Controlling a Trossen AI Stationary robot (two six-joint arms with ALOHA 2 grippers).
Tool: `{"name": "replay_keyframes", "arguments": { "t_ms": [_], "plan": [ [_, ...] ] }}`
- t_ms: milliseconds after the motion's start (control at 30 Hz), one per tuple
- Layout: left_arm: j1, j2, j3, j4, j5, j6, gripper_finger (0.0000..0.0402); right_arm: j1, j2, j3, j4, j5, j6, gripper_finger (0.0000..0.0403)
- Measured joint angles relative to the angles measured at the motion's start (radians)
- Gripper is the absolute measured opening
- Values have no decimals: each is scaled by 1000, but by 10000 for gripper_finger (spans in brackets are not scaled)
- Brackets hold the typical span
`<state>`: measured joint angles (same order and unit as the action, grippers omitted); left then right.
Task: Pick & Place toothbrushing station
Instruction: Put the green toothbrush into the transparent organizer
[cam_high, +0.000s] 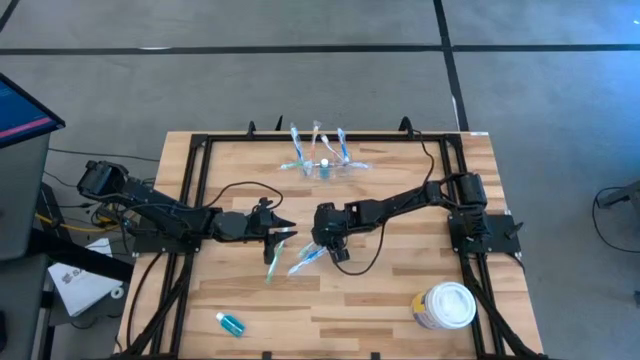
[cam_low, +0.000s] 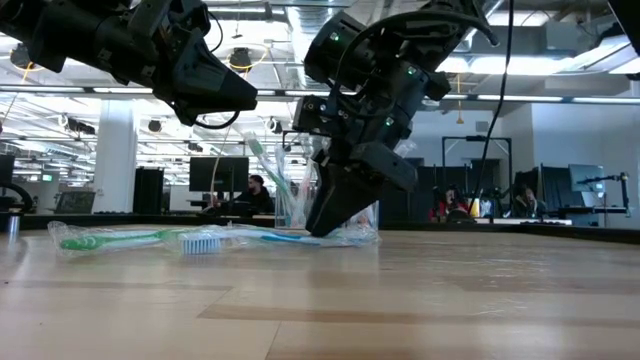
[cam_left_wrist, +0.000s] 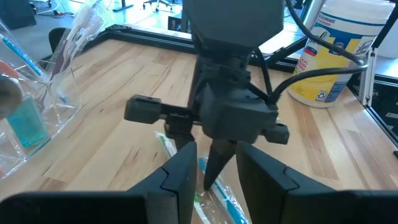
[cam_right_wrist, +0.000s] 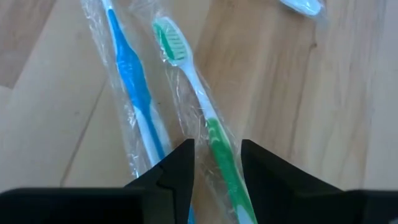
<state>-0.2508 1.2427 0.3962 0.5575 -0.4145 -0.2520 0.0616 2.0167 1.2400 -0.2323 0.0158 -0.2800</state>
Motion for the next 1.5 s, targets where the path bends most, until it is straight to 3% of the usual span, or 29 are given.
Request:
{"name": "replay_keyframes", "arguments": {
  "t_ms": [600, 933, 1500],
  "plan": [
    [0, 0, 0, 0, 0, 0, 106, 1, 0, -1, -28, 10, 4, 111],
    [0, 0, 0, 0, 0, -17, 106, -8, -1, -1, -30, 11, 18, 8],
    [0, 0, 0, 0, 0, -18, 106, 5, -7, 39, -98, 38, 58, 0]
  ]
}}
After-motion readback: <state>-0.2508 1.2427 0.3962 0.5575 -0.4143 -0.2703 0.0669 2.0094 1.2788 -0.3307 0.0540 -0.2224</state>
